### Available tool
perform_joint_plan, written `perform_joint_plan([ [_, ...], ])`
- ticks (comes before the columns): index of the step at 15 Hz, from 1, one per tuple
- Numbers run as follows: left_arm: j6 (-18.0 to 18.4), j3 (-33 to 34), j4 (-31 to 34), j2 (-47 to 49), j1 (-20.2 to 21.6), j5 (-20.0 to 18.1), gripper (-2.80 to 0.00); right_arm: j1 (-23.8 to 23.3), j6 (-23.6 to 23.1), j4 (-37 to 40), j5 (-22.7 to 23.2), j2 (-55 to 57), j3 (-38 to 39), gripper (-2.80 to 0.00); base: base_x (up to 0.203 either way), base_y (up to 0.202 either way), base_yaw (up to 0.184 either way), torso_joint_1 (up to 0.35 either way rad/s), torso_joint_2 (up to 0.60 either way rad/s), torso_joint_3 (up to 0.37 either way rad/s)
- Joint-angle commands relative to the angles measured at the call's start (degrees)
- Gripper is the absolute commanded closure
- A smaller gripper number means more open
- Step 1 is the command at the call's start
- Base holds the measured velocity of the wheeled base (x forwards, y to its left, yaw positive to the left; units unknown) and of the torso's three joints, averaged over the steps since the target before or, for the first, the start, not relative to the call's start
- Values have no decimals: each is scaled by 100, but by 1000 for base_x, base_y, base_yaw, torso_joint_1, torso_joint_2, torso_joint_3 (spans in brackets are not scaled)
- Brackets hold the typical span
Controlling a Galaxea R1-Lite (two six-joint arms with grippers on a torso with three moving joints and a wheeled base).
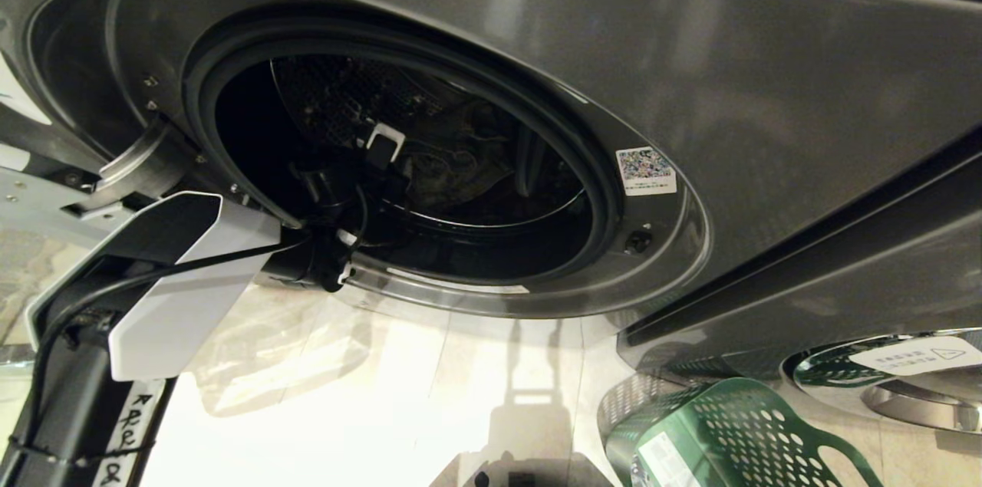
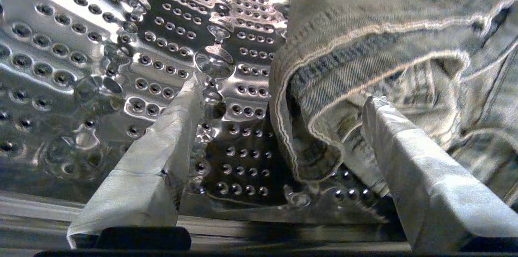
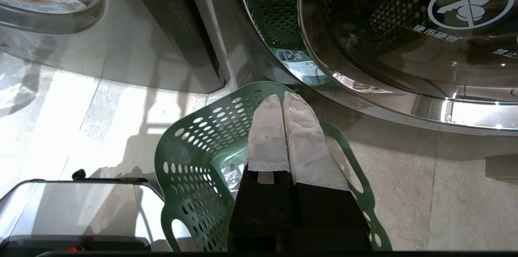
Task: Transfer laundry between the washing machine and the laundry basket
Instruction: Pick a cloth and place it into the basket
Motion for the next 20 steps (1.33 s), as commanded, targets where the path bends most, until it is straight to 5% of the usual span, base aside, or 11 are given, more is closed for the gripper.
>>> perform_joint_plan([
  [1,133,4,-42,10,-66,-30,-280,2,0,0,2,5,0,0,0,0,0,0,0,0],
  [20,834,42,-42,-105,-43,41,-280,8,0,0,2,5,0,0,0,0,0,0,0,0],
])
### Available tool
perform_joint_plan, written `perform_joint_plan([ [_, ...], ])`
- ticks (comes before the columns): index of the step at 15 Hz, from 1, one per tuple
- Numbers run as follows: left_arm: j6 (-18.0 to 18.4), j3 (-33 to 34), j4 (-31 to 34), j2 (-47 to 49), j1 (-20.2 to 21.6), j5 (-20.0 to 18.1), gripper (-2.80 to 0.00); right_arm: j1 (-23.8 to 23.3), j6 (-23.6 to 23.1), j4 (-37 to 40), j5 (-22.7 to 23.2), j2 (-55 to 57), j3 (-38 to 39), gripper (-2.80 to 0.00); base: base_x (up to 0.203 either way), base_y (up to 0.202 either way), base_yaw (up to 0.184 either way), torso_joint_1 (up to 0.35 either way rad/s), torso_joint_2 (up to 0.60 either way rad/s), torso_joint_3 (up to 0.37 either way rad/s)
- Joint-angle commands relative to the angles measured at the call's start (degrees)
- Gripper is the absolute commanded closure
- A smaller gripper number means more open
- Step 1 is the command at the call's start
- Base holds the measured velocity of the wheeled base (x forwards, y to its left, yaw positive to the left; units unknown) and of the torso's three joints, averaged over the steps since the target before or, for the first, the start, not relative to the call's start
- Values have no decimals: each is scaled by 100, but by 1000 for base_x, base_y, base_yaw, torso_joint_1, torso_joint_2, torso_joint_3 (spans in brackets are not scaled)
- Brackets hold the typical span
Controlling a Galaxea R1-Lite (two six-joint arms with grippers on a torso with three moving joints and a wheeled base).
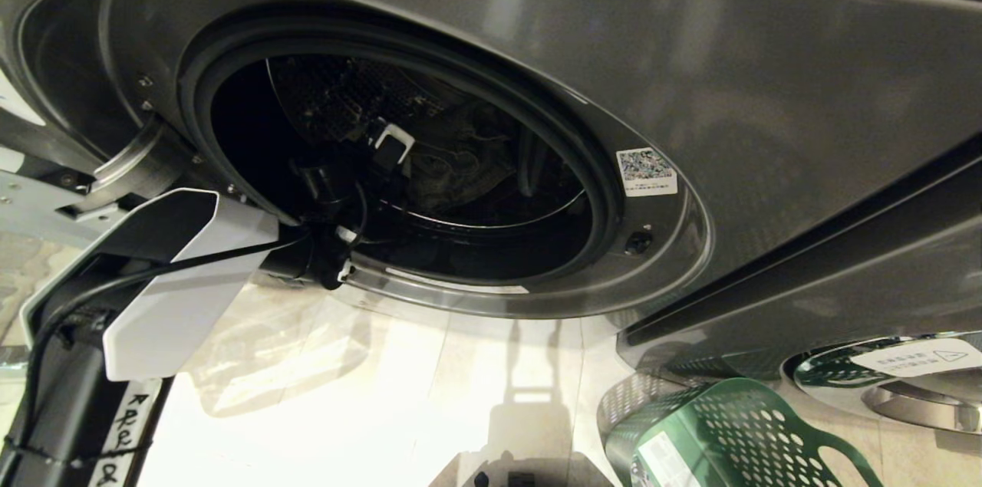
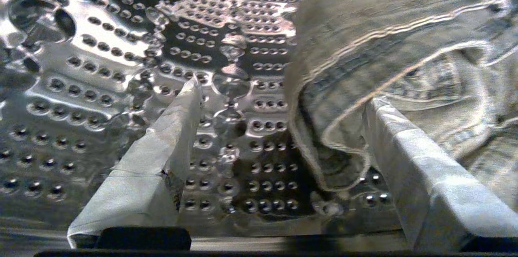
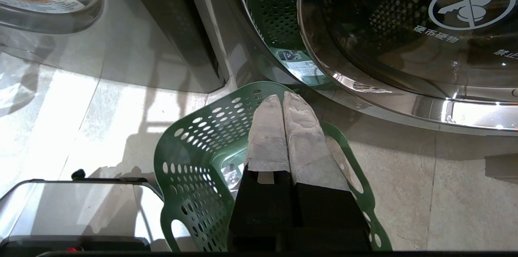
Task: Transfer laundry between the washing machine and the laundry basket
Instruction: Pick a cloth and place it into the basket
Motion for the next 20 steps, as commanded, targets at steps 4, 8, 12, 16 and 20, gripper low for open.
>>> perform_joint_plan([
  [4,12,25,-14,-50,33,7,-280,2,0,0,2,5,0,0,0,0,0,0,0,0],
  [8,16,68,-14,-94,-25,-1,-280,5,0,0,2,5,0,0,0,0,0,0,0,0],
  [12,39,86,-58,-86,-161,8,-280,2,0,0,2,5,0,0,0,0,0,0,0,0],
  [16,21,86,-58,-103,-213,201,0,2,0,0,2,5,0,0,0,0,0,0,0,0],
  [20,12,95,-58,-94,-213,201,0,2,0,0,2,5,0,0,0,0,0,0,0,0],
])
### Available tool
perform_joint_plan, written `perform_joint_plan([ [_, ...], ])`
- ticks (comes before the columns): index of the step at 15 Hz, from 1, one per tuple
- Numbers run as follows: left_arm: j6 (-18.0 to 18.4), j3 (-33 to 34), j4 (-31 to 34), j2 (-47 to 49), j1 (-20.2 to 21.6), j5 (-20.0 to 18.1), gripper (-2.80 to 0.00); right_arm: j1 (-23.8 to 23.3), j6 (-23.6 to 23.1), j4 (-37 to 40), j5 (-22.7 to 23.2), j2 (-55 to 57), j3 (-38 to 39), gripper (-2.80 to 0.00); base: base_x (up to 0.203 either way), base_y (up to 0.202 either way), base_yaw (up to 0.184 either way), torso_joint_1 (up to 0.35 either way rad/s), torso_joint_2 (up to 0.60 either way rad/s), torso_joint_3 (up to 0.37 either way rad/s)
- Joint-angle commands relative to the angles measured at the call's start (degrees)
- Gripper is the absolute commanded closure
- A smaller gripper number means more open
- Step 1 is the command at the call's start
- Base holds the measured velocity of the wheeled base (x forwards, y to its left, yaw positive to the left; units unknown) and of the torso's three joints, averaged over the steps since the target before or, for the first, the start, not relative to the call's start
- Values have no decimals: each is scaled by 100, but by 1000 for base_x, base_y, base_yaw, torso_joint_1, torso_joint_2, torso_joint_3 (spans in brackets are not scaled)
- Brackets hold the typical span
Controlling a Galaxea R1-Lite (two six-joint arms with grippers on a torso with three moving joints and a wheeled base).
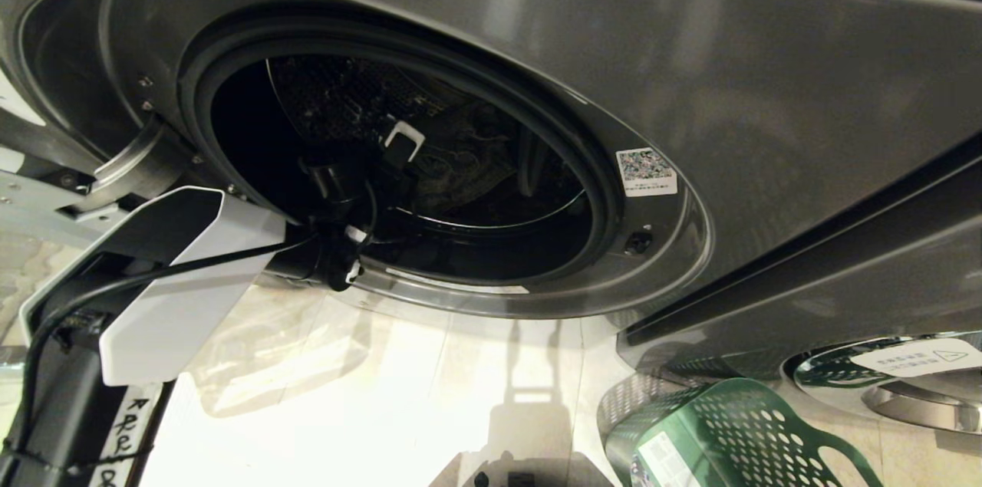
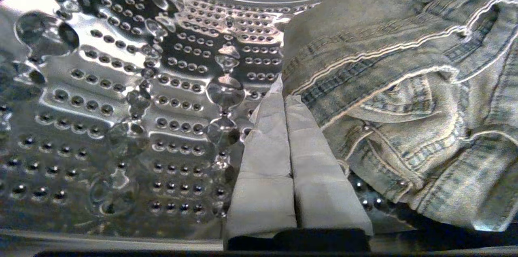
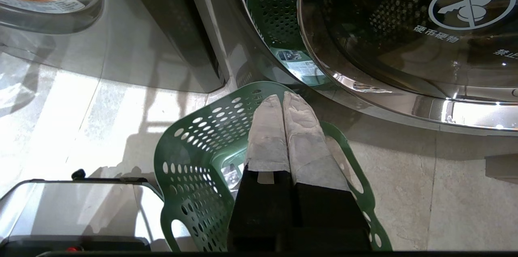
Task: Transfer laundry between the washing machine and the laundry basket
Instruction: Pick a cloth and place it into the basket
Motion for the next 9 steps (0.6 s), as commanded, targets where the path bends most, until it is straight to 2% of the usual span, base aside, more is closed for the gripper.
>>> perform_joint_plan([
  [1,25,8,-35,2,2,5,0,2,0,0,2,5,0,0,0,0,0,0,0,0],
  [5,-3,238,-52,-240,-35,5,0,2,0,0,2,5,0,0,0,0,0,0,0,0],
  [9,-375,1488,-73,-1054,-200,54,0,2,0,0,2,5,0,0,0,0,0,0,0,0],
])
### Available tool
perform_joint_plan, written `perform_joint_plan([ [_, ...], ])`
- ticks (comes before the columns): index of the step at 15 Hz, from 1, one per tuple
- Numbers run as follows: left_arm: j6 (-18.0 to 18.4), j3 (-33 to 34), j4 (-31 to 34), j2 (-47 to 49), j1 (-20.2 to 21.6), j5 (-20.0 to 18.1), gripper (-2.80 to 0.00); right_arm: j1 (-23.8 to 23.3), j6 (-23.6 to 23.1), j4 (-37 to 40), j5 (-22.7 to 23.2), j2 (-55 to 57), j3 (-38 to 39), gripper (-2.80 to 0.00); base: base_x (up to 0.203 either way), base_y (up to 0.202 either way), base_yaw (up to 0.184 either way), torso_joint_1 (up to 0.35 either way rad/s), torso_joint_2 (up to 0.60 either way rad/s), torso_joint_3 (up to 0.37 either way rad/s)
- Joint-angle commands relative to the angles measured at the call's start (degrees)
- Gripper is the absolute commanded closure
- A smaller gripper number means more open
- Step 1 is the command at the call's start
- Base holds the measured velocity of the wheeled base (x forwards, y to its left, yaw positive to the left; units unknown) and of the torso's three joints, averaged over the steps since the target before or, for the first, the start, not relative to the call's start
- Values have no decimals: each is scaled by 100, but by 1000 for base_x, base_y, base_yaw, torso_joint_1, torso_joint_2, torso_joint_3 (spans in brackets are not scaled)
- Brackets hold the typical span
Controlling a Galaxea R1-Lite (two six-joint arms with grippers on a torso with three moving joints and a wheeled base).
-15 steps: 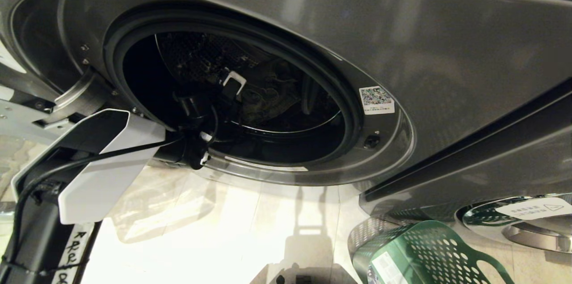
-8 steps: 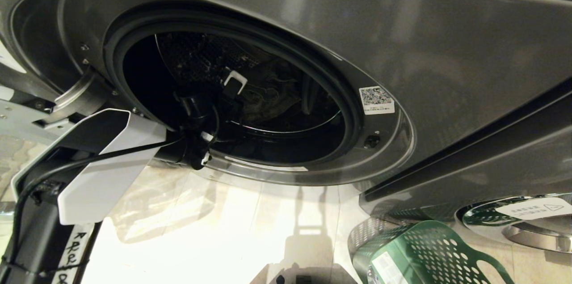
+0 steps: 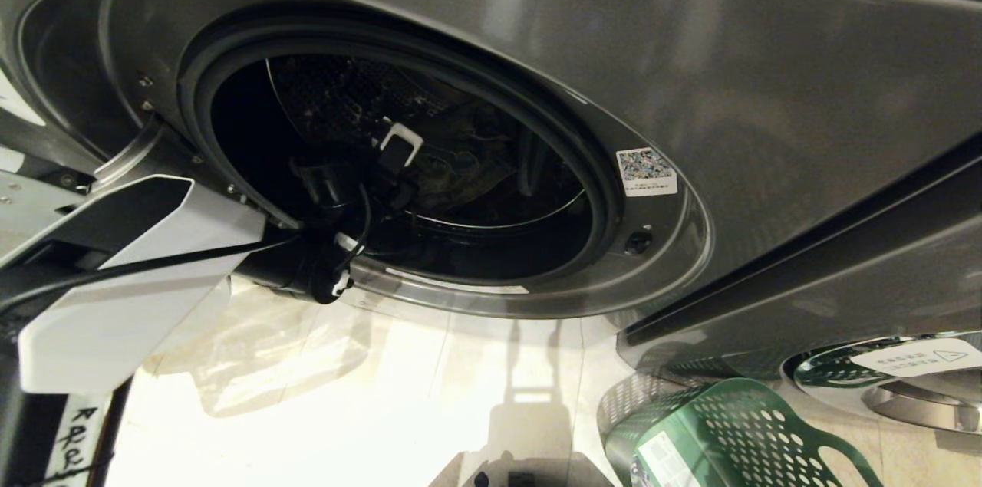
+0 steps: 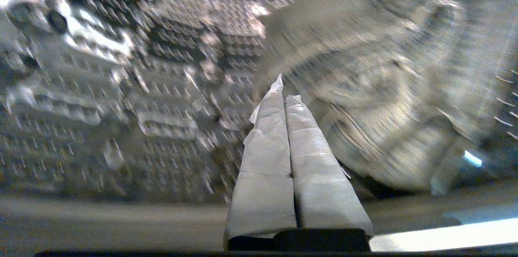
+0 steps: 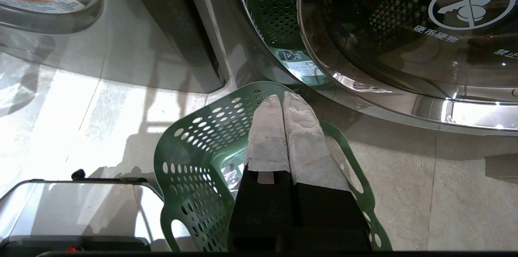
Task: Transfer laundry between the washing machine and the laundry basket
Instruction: Pick a cloth and place it into the basket
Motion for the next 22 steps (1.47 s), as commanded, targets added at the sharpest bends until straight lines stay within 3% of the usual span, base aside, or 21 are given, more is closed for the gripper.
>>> perform_joint_plan([
  [1,-57,416,-88,-387,-59,67,0,10,0,0,2,5,0,0,0,0,0,0,0,0],
  [3,-296,468,-223,-418,-159,97,0,2,0,0,2,5,0,0,0,0,0,0,0,0],
  [6,-1052,951,-152,-695,-503,75,0,2,0,0,2,5,0,0,0,0,0,0,0,0],
  [8,-1813,1291,8,-888,-803,94,0,2,0,0,2,5,0,0,0,0,0,0,0,0],
  [10,-2326,1533,378,-1286,-997,101,0,2,0,0,2,5,0,0,0,0,0,0,0,0],
  [12,-3205,1544,1188,-1487,-1225,175,0,5,0,0,2,5,0,0,0,0,0,0,0,0],
  [13,-3445,1380,1350,-1460,-1258,289,0,2,0,0,2,5,0,0,0,0,0,0,0,0],
  [16,-3735,885,1375,-993,-1264,314,0,2,0,0,2,5,0,0,0,0,0,0,0,0],
  [22,-3884,-1374,1251,565,-1235,373,0,2,0,0,2,5,0,0,0,0,0,0,0,0],
])
